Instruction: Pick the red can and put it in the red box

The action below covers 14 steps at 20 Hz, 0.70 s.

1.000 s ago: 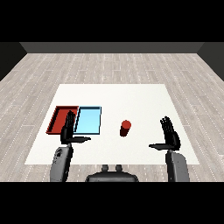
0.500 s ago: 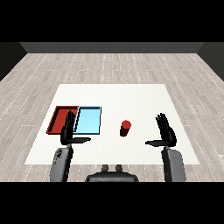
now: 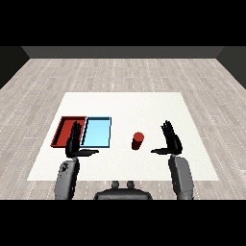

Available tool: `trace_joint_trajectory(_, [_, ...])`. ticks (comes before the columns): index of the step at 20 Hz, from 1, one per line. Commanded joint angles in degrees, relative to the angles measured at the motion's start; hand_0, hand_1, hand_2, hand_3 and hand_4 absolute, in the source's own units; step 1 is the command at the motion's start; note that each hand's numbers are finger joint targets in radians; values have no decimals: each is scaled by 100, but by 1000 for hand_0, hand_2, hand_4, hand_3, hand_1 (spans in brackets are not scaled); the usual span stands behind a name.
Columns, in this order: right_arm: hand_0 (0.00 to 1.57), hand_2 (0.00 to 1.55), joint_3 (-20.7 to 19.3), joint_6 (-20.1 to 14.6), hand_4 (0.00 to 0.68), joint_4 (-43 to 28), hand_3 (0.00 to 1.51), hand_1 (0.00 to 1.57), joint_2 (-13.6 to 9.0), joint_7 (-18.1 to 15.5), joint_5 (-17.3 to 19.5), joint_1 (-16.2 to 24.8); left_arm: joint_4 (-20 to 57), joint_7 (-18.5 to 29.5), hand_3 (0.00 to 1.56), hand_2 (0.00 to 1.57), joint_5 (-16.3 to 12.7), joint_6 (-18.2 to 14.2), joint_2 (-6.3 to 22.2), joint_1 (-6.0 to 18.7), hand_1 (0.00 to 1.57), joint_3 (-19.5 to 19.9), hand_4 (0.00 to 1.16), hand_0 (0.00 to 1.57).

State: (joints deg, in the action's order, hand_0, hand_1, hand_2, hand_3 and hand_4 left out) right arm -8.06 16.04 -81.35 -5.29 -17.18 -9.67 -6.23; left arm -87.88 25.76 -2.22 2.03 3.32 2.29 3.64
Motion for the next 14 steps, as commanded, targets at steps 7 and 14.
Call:
trace_joint_trajectory(7, [0, 0, 254, -294, 0, 966, 0, 0, 313, -451, 230, -427, -538, -467, 0, 0, -3, -83, -64, -79, 0, -134, 0, 0])
trace_joint_trajectory(14, [0, 0, 389, -366, 0, 1802, 0, 0, 497, -980, 342, -648, -501, -338, 0, 0, -122, 67, 0, -222, 0, -29, 0, 0])
